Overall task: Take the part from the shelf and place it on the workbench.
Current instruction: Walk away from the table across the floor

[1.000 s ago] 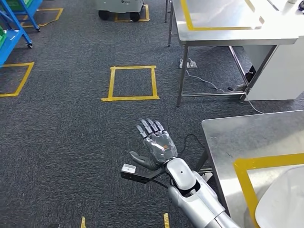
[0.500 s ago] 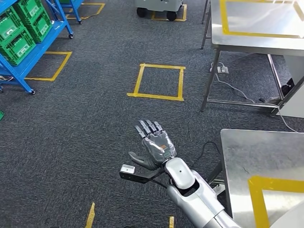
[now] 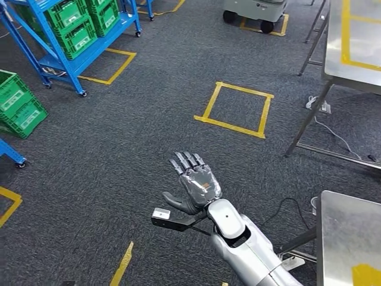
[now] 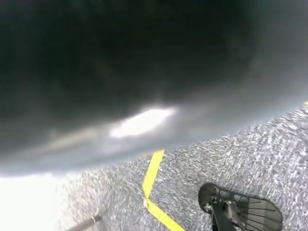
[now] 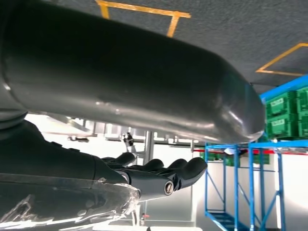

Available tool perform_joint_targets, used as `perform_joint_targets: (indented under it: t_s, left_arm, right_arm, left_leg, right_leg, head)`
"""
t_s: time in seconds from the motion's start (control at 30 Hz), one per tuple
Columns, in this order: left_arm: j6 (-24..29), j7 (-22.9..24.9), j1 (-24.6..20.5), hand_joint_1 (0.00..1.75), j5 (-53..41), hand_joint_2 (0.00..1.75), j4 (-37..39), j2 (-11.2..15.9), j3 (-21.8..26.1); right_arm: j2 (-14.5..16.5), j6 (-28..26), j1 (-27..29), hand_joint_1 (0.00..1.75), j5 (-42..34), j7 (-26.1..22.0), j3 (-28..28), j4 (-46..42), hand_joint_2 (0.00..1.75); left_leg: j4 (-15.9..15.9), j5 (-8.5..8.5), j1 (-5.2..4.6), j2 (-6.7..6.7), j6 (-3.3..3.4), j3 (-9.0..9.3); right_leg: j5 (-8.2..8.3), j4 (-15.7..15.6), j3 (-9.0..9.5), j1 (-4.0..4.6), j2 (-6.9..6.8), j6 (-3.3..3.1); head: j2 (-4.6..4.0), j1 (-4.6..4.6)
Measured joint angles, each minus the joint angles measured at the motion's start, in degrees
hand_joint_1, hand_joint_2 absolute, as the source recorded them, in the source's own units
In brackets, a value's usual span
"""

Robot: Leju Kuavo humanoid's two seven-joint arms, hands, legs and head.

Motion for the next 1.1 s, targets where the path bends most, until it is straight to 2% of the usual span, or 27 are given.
perform_joint_targets:
  t_s: [0.07, 0.1, 0.13, 0.2, 0.23, 0.27, 0.33, 0.4, 0.43, 0.47, 0.5, 0.57, 0.6, 0.63, 0.67, 0.7, 0.73, 0.8, 0.83, 0.87, 0.9, 0.93, 0.97, 1.0, 1.03, 1.07, 1.1]
  left_arm:
    - [-0.01, -0.01, -0.03, 0.0, -0.06, 0.0, 0.0, -0.05, 0.0]
    - [-0.02, -0.01, -0.06, 0.0, -0.07, 0.0, 0.0, -0.07, 0.0]
    - [-0.02, -0.01, -0.03, 0.0, -0.07, 0.0, 0.0, -0.07, 0.0]
    - [-0.03, 0.0, 0.26, 0.0, -0.08, 0.0, 0.01, -0.04, 0.01]
    - [-0.08, 0.01, 0.42, 0.0, -0.08, 0.0, 0.02, -0.04, 0.02]
    - [-0.14, 0.01, 0.46, 0.0, -0.09, 0.0, 0.04, -0.03, 0.02]
    - [-0.28, 0.02, 0.24, 0.0, -0.09, 0.0, 0.07, -0.05, 0.01]
    - [-0.37, 0.07, 0.06, 0.0, -0.09, 0.0, 0.07, -0.13, 0.01]
    - [-0.39, 0.11, 0.11, 0.0, -0.09, 0.0, 0.08, -0.17, 0.01]
    - [-0.41, 0.15, 0.21, 0.0, -0.09, 0.0, 0.08, -0.18, 0.02]
    - [-0.41, 0.19, 0.3, 0.0, -0.09, 0.0, 0.09, -0.15, 0.02]
    - [-0.41, 0.19, 0.27, 0.0, -0.09, 0.0, 0.08, -0.08, 0.02]
    - [-0.41, 0.19, 0.12, 0.0, -0.08, 0.0, 0.08, -0.06, 0.02]
    - [-0.41, 0.18, 0.0, 0.0, -0.08, 0.0, 0.08, -0.06, 0.02]
    - [-0.41, 0.17, -0.05, 0.0, -0.07, 0.0, 0.08, -0.06, 0.02]
    - [-0.41, 0.17, 0.0, 0.0, -0.07, 0.0, 0.09, -0.07, 0.02]
    - [-0.41, 0.17, 0.15, 0.0, -0.07, 0.0, 0.09, -0.07, 0.02]
    - [-0.41, 0.17, 0.23, 0.0, -0.07, 0.0, 0.09, -0.07, 0.02]
    - [-0.41, 0.17, 0.14, 0.0, -0.07, 0.0, 0.09, -0.08, 0.02]
    - [-0.41, 0.17, 0.0, 0.0, -0.06, 0.0, 0.09, -0.09, 0.02]
    - [-0.41, 0.17, -0.1, 0.0, -0.06, 0.0, 0.09, -0.12, 0.02]
    - [-0.41, 0.17, -0.09, 0.0, -0.06, 0.0, 0.09, -0.15, 0.02]
    - [-0.41, 0.17, -0.02, 0.0, -0.06, 0.0, 0.09, -0.18, 0.02]
    - [-0.41, 0.17, 0.04, 0.0, -0.07, 0.0, 0.09, -0.2, 0.02]
    - [-0.43, 0.17, 0.08, 0.0, -0.06, 0.0, 0.09, -0.22, 0.02]
    - [-0.45, 0.17, 0.06, 0.0, -0.06, 0.0, 0.09, -0.22, 0.02]
    - [-0.46, 0.17, 0.01, 0.0, -0.07, 0.0, 0.09, -0.22, 0.02]
  right_arm:
    - [-0.01, -0.04, -0.11, 0.0, 0.05, 0.02, 0.01, 0.11, 0.0]
    - [-0.01, -0.05, -0.15, 0.0, 0.07, 0.02, 0.01, 0.16, 0.0]
    - [-0.01, -0.05, -0.17, 0.0, 0.09, 0.02, 0.02, 0.23, 0.0]
    - [0.01, -0.05, -0.18, 0.0, 0.18, 0.02, 0.06, 0.32, 0.0]
    - [0.03, -0.05, -0.23, 0.0, 0.22, 0.01, 0.09, 0.34, 0.0]
    - [0.04, -0.08, -0.28, 0.0, 0.26, 0.01, 0.1, 0.35, 0.0]
    - [0.03, -0.16, -0.28, 0.0, 0.27, 0.0, 0.11, 0.49, 0.0]
    - [0.02, -0.27, -0.16, 0.0, 0.27, -0.07, 0.11, 0.82, 0.0]
    - [0.02, -0.31, -0.13, 0.0, 0.27, -0.11, 0.13, 1.02, 0.0]
    - [0.02, -0.34, -0.12, 0.0, 0.27, -0.15, 0.14, 1.19, 0.0]
    - [0.02, -0.37, -0.15, 0.0, 0.27, -0.17, 0.15, 1.32, 0.0]
    - [0.03, -0.49, -0.25, 0.0, 0.27, -0.17, 0.16, 1.44, 0.0]
    - [0.03, -0.57, -0.31, 0.0, 0.27, -0.17, 0.16, 1.48, 0.0]
    - [0.03, -0.64, -0.36, 0.0, 0.27, -0.17, 0.17, 1.51, 0.0]
    - [0.05, -0.69, -0.38, 0.0, 0.27, -0.17, 0.2, 1.55, 0.0]
    - [0.1, -0.7, -0.41, 0.0, 0.27, -0.18, 0.23, 1.57, 0.0]
    - [0.16, -0.7, -0.44, 0.0, 0.27, -0.18, 0.27, 1.58, 0.0]
    - [0.26, -0.75, -0.55, 0.0, 0.27, -0.19, 0.29, 1.61, 0.0]
    - [0.24, -0.76, -0.53, 0.0, 0.27, -0.19, 0.3, 1.68, 0.0]
    - [0.2, -0.77, -0.44, 0.0, 0.27, -0.2, 0.31, 1.75, 0.0]
    - [0.15, -0.74, -0.28, 0.0, 0.27, -0.2, 0.31, 1.85, 0.0]
    - [0.11, -0.72, -0.13, 0.0, 0.27, -0.2, 0.32, 1.95, 0.0]
    - [0.1, -0.71, -0.04, 0.0, 0.27, -0.2, 0.32, 2.01, 0.0]
    - [0.09, -0.7, -0.03, 0.0, 0.27, -0.2, 0.33, 2.05, 0.0]
    - [0.09, -0.71, -0.07, 0.0, 0.27, -0.2, 0.34, 2.07, 0.0]
    - [0.09, -0.71, -0.12, 0.0, 0.27, -0.2, 0.34, 2.08, 0.0]
    - [0.08, -0.71, -0.17, 0.0, 0.27, -0.2, 0.35, 2.09, 0.0]
  left_leg:
    - [0.18, -0.03, 0.03, -1.64, -0.47, -0.02]
    - [0.26, 0.03, 0.07, -2.34, -0.83, -0.2]
    - [0.3, 0.15, 0.14, -2.95, -1.21, -0.43]
    - [0.3, 0.31, 0.4, -3.72, -1.93, -0.81]
    - [0.66, 0.02, 0.39, -2.89, -2.2, -1.03]
    - [1.89, -0.84, 0.33, -1.45, -2.44, -1.62]
    - [7.78, -4.14, 0.22, 1.99, -2.82, -4.38]
    - [15.1, -7.17, 0.33, 3.11, -3.06, -7.81]
    - [16.81, -7.4, 0.36, 3.24, -3.09, -8.55]
    - [16.17, -6.47, 0.36, 3.36, -3.06, -8.09]
    - [13.33, -4.68, 0.3, 3.72, -2.92, -6.46]
    - [5.46, -1.46, -0.24, 6.52, -2.36, -2.06]
    - [2.7, -0.78, -0.57, 7.81, -1.96, -0.61]
    - [1.28, -0.72, -0.87, 8.67, -1.58, 0.03]
    - [0.91, -0.94, -1.09, 8.49, -1.25, 0.05]
    - [0.8, -0.83, -1.0, 7.72, -0.88, -0.01]
    - [0.65, -0.74, -0.88, 7.02, -0.62, 0.03]
    - [0.35, -0.5, -0.48, 5.62, -0.01, 0.19]
    - [0.32, -0.45, -0.34, 4.88, 0.19, 0.2]
    - [0.32, -0.44, -0.27, 4.06, 0.34, 0.18]
    - [0.32, -0.43, -0.25, 3.16, 0.41, 0.19]
    - [0.34, -0.44, -0.24, 2.25, 0.41, 0.22]
    - [0.35, -0.45, -0.24, 1.35, 0.39, 0.29]
    - [0.37, -0.47, -0.22, 0.47, 0.34, 0.39]
    - [0.39, -0.51, -0.19, -0.39, 0.24, 0.48]
    - [0.48, -0.57, -0.24, -1.21, 0.04, 0.47]
    - [0.59, -0.58, -0.22, -1.95, -0.24, 0.34]
  right_leg:
    - [3.46, -7.62, 3.48, -0.39, 2.48, -0.06]
    - [4.11, -9.84, 4.57, -0.5, 3.41, -0.09]
    - [4.05, -10.55, 4.99, -0.48, 3.78, -0.18]
    - [4.26, -10.74, 5.14, -0.33, 2.68, -0.58]
    - [4.37, -10.84, 5.21, -0.34, 2.08, -0.88]
    - [4.44, -10.99, 5.29, -0.36, 1.39, -1.23]
    - [4.38, -11.13, 5.37, -0.26, -0.15, -1.81]
    - [4.21, -11.12, 5.35, -0.03, -1.86, -2.1]
    - [4.13, -11.11, 5.37, 0.06, -2.66, -2.16]
    - [4.04, -11.1, 5.43, 0.14, -3.42, -2.17]
    - [3.92, -11.1, 5.57, 0.2, -4.15, -2.14]
    - [3.58, -11.08, 5.95, 0.46, -5.46, -1.89]
    - [3.4, -11.05, 6.09, 0.66, -6.1, -1.68]
    - [3.23, -11.03, 6.19, 0.86, -6.76, -1.44]
    - [3.09, -11.05, 6.28, 1.01, -7.46, -1.21]
    - [2.91, -11.07, 6.41, 1.06, -8.08, -0.94]
    - [2.57, -10.82, 6.37, 1.01, -7.75, -0.6]
    - [0.57, -7.63, 5.0, 0.71, -4.8, 0.03]
    - [-1.08, -4.22, 3.34, 0.52, -2.85, 0.25]
    - [-2.8, -0.13, 1.3, 0.39, -1.62, 0.37]
    - [-3.98, 3.54, -0.7, 0.33, -1.07, 0.45]
    - [-4.1, 5.52, -2.03, 0.31, -0.87, 0.49]
    - [-3.1, 5.38, -2.38, 0.27, -0.75, 0.48]
    - [-1.11, 3.05, -1.63, 0.21, -0.54, 0.4]
    - [1.36, -0.87, -0.06, 0.06, 0.34, 0.32]
    - [3.17, -4.79, 1.59, -0.18, 1.83, 0.22]
    - [4.28, -7.89, 3.06, -0.38, 3.12, 0.14]
  head:
    - [0.0, 0.02]
    - [0.0, 0.02]
    - [0.0, 0.03]
    - [0.0, 0.02]
    - [0.0, -0.04]
    - [0.0, -0.2]
    - [0.0, -0.47]
    - [0.0, -0.52]
    - [0.0, -0.52]
    - [0.0, -0.52]
    - [0.0, -0.52]
    - [0.0, -0.57]
    - [0.0, -0.55]
    - [0.0, -0.56]
    - [0.0, -0.54]
    - [0.0, -0.52]
    - [0.0, -0.51]
    - [0.0, -0.29]
    - [0.0, -0.15]
    - [0.0, -0.04]
    - [0.0, 0.0]
    - [0.0, 0.01]
    - [0.0, 0.01]
    - [0.0, -0.01]
    - [0.0, 0.01]
    - [0.0, 0.01]
    - [0.0, -0.01]
